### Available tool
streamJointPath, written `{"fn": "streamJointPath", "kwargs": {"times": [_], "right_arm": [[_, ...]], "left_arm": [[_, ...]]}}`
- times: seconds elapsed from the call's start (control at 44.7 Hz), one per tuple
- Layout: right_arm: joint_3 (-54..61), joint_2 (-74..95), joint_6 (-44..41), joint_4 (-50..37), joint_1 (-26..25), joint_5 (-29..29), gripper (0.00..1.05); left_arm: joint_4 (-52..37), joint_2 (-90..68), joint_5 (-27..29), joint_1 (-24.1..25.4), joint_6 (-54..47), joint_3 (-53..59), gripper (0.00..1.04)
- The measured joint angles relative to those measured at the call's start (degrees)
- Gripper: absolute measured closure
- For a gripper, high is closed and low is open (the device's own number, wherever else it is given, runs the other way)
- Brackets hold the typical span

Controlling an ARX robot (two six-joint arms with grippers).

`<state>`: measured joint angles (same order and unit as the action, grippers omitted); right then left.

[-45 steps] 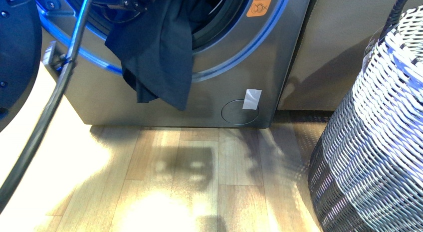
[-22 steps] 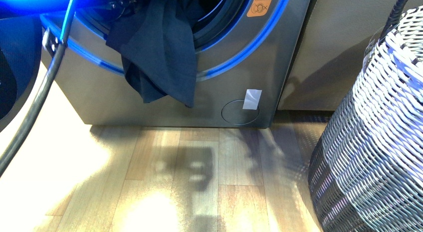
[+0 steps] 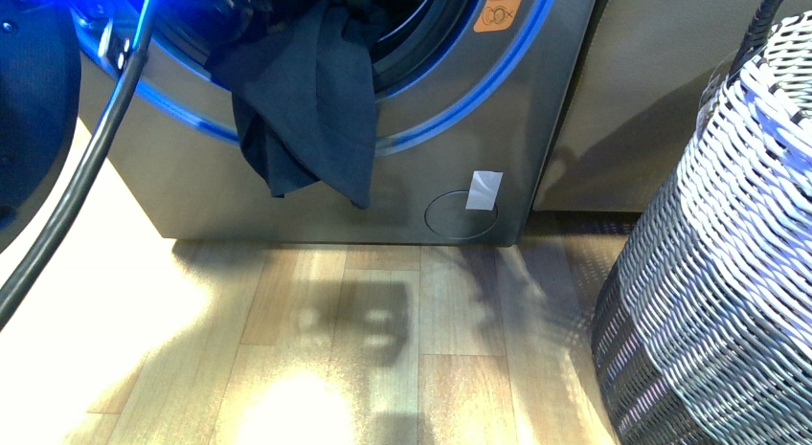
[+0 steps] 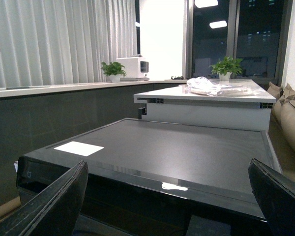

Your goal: Put clothes into washing machine

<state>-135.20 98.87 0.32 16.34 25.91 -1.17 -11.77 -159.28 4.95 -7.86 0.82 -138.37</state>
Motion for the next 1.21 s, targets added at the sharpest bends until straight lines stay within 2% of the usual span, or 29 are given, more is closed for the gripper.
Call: {"fn": "streamJointPath", "kwargs": {"times": [0.089,0.38,0.694,1.007,1.208], "right_arm": [[0.0,0.0,0.0,0.0,0.0,0.0,0.07],[0.0,0.0,0.0,0.0,0.0,0.0,0.07],[0.0,0.0,0.0,0.0,0.0,0.0,0.07],[0.0,0.0,0.0,0.0,0.0,0.0,0.07],[0.0,0.0,0.0,0.0,0.0,0.0,0.07]], "left_arm": [[-5.0,8.0,0.9,0.1,-0.7,11.5,0.06],[-12.4,16.0,1.2,0.3,-2.1,28.6,0.06],[-27.9,33.0,-0.2,0.3,-4.3,54.2,0.06],[-30.2,41.0,-2.1,0.6,-5.0,66.2,0.06],[-31.7,53.1,-5.7,1.4,-4.5,76.4,0.06]]}}
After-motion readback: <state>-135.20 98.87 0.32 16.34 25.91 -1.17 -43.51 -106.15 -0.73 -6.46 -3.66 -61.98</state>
